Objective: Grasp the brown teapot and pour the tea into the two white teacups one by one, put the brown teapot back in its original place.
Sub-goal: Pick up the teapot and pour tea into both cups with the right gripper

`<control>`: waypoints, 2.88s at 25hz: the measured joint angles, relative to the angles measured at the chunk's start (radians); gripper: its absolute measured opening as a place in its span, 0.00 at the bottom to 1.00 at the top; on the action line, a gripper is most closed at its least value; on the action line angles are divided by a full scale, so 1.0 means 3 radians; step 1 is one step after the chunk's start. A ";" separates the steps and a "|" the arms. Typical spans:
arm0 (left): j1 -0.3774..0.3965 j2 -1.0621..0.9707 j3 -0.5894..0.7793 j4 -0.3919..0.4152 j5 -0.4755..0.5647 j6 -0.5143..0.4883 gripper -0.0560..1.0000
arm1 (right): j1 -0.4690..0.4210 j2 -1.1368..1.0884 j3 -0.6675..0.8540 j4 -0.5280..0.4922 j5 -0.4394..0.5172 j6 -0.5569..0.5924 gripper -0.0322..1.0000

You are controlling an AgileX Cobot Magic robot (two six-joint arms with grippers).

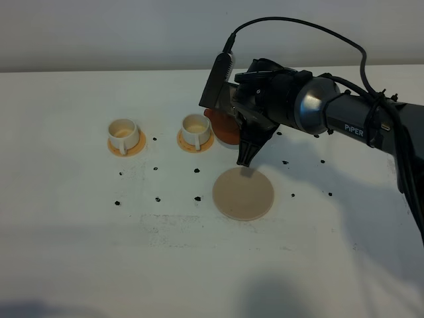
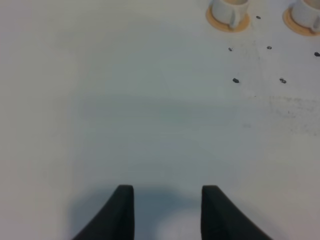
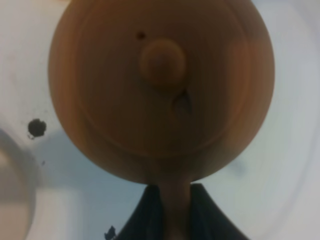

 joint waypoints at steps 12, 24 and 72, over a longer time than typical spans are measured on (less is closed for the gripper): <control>0.0000 0.0000 0.0000 0.0000 0.0000 0.0003 0.35 | 0.0000 0.0000 0.0000 -0.0124 -0.0147 -0.0080 0.14; 0.0000 0.0000 0.0000 0.0000 0.0000 0.0003 0.35 | 0.0000 0.0000 0.0000 -0.0277 -0.0196 -0.0323 0.14; 0.0000 0.0000 0.0000 0.0000 0.0000 0.0000 0.35 | 0.0000 0.0062 0.0000 -0.0958 -0.0420 -0.0761 0.14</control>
